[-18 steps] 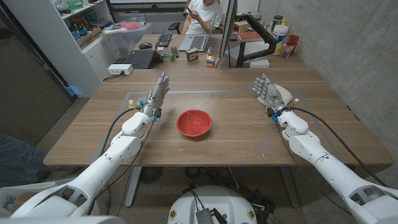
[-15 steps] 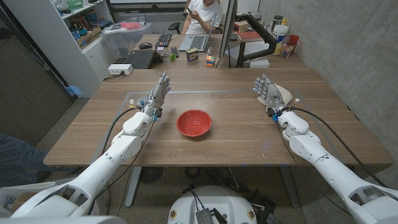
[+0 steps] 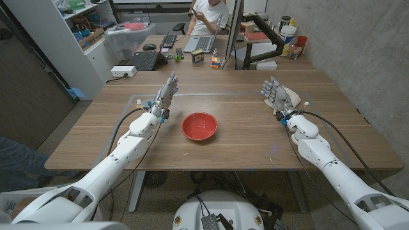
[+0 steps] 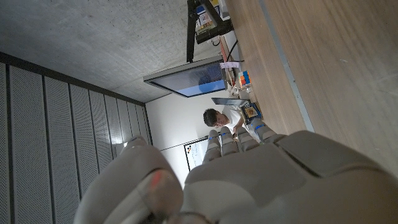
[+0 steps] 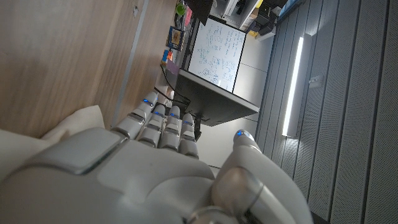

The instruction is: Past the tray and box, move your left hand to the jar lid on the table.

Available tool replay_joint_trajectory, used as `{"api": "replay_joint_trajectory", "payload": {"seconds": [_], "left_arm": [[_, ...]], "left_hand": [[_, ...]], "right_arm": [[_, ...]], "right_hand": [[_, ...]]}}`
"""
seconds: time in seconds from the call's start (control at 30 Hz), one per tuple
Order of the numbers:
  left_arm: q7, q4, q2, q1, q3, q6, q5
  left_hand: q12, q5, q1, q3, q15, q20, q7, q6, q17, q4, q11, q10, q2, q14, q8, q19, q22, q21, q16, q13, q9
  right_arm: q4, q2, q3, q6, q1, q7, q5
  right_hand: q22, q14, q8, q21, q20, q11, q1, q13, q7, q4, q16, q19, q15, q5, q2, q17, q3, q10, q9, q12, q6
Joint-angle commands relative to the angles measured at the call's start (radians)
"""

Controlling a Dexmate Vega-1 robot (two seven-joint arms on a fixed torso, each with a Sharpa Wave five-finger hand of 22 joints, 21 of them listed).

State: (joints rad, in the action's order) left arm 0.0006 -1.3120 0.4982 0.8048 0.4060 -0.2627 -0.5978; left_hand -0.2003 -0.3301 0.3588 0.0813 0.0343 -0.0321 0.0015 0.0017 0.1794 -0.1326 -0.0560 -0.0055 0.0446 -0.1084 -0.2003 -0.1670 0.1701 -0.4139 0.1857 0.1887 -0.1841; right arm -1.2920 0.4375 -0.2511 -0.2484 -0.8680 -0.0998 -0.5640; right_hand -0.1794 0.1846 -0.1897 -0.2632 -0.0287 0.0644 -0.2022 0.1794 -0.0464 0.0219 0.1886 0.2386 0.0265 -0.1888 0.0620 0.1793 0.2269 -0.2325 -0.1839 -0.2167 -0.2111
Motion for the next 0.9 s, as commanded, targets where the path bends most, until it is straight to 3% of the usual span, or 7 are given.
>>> {"api": "replay_joint_trajectory", "payload": {"seconds": [0.03,0.47,0.9], "left_arm": [[0.013,-0.024,0.019,0.010,0.000,-0.013,0.028],[0.029,-0.058,0.054,0.036,-0.001,-0.039,0.070],[0.014,-0.045,0.075,0.043,-0.011,-0.083,0.086]], "left_hand": [[-0.010,-0.010,0.013,-0.003,0.010,-0.039,-0.008,0.005,0.002,-0.001,-0.010,0.005,-0.005,0.002,-0.007,-0.046,0.004,0.005,0.009,0.003,-0.003],[-0.012,-0.015,0.021,-0.002,0.012,-0.028,-0.015,0.010,0.002,0.004,-0.009,0.013,-0.011,0.011,-0.008,-0.042,0.004,0.011,0.011,0.002,-0.004],[-0.017,-0.020,0.035,-0.001,0.017,-0.018,-0.020,0.024,0.001,0.012,-0.012,0.028,-0.015,0.025,-0.011,-0.035,0.004,0.018,0.013,0.001,-0.004]], "right_arm": [[0.001,-0.031,0.044,0.014,-0.012,-0.013,0.037],[0.005,-0.050,0.050,0.030,-0.014,-0.011,0.059],[-0.001,-0.063,0.043,0.021,-0.017,0.010,0.085]], "right_hand": [[-0.004,0.009,-0.007,0.003,0.005,0.001,-0.005,0.003,0.004,-0.001,0.007,0.007,-0.001,-0.004,0.001,0.005,0.006,-0.010,-0.003,-0.002,-0.007],[-0.004,0.012,-0.007,0.007,0.007,0.003,-0.004,0.004,0.012,-0.002,0.006,0.006,-0.002,-0.004,0.004,0.005,0.005,-0.016,-0.003,-0.004,-0.008],[-0.005,0.013,-0.007,0.010,0.008,0.000,-0.002,0.004,0.017,-0.002,0.005,0.008,-0.002,-0.004,0.004,0.005,0.004,-0.019,-0.003,-0.003,-0.009]]}}
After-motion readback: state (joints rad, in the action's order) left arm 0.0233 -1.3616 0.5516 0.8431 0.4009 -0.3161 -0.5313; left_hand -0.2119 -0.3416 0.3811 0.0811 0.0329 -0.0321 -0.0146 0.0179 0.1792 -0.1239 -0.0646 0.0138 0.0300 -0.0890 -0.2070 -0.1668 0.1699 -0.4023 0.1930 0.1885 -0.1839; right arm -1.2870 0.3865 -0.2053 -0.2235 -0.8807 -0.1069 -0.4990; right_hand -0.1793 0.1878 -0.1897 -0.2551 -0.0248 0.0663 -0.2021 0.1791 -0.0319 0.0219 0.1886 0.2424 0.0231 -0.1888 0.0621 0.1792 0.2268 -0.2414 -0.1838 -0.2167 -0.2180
